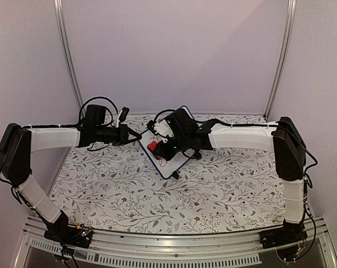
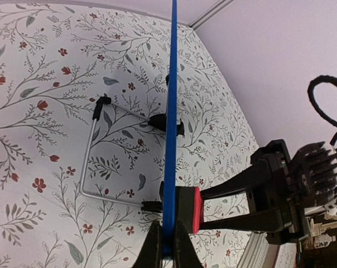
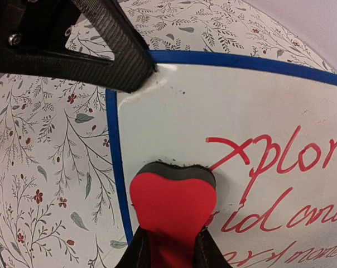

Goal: Erase the whiteboard
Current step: Erase the whiteboard at the center of the board.

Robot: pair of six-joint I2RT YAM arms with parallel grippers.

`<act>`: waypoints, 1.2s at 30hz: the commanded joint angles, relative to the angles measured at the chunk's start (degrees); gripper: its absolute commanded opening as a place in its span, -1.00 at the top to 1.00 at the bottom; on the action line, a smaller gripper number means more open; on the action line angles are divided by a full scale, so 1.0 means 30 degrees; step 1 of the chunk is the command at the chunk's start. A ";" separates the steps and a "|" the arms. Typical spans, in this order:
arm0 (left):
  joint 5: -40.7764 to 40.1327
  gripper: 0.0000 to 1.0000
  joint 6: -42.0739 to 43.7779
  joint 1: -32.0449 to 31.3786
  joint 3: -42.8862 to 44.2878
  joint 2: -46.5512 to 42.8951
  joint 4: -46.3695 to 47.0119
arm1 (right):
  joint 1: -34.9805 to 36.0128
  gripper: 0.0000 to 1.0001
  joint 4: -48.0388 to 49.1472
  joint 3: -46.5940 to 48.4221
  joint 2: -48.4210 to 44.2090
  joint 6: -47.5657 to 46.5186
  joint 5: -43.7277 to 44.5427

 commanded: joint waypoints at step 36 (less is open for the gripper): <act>0.0412 1.00 0.0339 -0.1024 0.0545 -0.1452 -0.1870 | -0.0112 0.71 -0.0292 -0.2144 -0.5615 -0.0072 0.4494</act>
